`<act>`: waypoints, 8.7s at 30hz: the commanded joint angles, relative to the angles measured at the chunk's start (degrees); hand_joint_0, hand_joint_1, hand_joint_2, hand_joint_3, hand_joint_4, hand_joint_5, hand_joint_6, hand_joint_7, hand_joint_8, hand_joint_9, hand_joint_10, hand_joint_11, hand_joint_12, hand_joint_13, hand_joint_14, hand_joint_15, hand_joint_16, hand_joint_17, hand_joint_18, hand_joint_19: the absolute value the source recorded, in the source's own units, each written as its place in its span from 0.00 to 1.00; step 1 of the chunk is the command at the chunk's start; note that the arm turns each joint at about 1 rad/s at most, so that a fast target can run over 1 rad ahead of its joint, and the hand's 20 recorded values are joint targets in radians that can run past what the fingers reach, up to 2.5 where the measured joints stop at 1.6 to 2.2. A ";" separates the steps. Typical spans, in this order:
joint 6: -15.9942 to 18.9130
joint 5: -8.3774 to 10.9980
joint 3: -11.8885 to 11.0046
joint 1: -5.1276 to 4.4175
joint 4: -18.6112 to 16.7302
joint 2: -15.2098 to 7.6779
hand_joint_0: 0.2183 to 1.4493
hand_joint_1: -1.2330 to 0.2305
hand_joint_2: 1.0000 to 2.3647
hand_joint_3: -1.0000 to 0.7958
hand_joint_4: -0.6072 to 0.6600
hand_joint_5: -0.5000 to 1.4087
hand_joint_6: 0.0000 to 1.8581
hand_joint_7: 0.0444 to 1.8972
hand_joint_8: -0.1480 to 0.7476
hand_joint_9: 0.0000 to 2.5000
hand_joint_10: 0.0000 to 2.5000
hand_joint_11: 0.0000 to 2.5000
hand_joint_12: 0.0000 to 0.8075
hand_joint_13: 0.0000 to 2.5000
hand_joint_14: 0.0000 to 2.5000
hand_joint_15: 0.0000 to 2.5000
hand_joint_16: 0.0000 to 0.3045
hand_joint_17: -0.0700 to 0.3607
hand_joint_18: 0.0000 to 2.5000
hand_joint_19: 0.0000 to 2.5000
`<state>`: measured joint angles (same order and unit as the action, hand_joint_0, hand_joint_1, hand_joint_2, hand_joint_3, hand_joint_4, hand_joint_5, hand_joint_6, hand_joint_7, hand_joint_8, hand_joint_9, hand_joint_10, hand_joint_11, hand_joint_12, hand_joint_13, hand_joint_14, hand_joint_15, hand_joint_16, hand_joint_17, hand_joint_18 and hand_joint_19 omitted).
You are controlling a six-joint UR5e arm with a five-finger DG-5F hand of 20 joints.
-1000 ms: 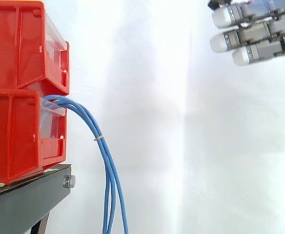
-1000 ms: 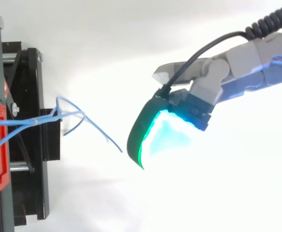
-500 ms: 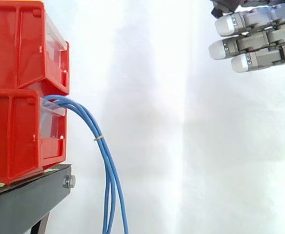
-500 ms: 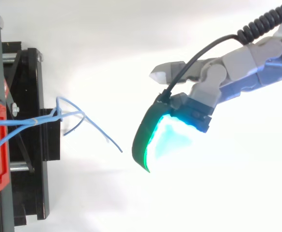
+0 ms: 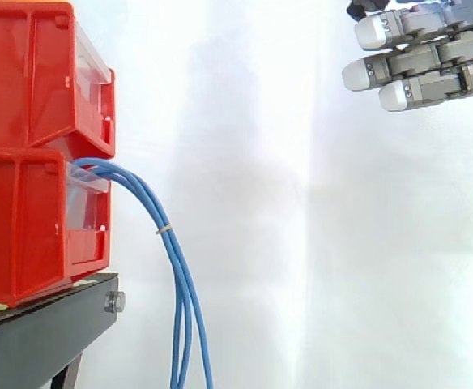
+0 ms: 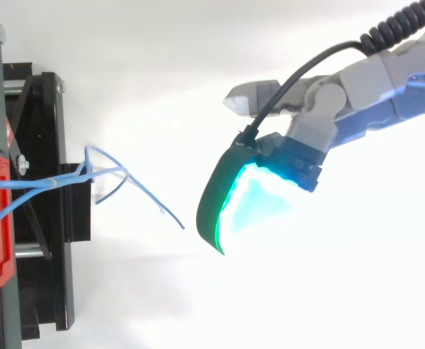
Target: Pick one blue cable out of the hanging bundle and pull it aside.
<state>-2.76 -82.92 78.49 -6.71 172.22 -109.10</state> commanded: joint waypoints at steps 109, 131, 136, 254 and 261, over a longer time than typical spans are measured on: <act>-4.01 21.83 5.09 -1.55 -23.69 -19.39 0.25 0.46 0.00 0.31 0.61 0.15 0.27 0.38 0.43 0.24 0.00 0.05 0.37 0.13 0.00 0.00 0.11 0.34 0.02 0.00; -7.43 19.02 -1.32 -1.29 -33.44 -28.62 0.25 0.46 0.00 0.31 0.63 0.16 0.27 0.39 0.43 0.25 0.00 0.05 0.37 0.14 0.00 0.01 0.11 0.33 0.03 0.00; -9.81 19.46 -2.99 -1.73 -32.30 -28.62 0.25 0.46 0.00 0.31 0.63 0.16 0.27 0.39 0.43 0.25 0.00 0.05 0.37 0.14 0.00 0.01 0.11 0.34 0.03 0.00; -8.58 14.45 -11.61 -3.75 -30.98 -31.17 0.37 0.25 0.01 0.40 0.50 0.17 0.49 0.54 0.44 0.32 0.01 0.15 0.40 0.24 0.00 0.08 0.11 0.34 0.16 0.04; -8.05 14.36 -11.70 -3.75 -30.72 -31.17 0.40 0.23 0.00 0.31 0.50 0.17 0.49 0.51 0.44 0.32 0.00 0.15 0.40 0.25 0.00 0.08 0.11 0.34 0.17 0.03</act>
<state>-10.97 -68.53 66.82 -10.45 141.45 -140.29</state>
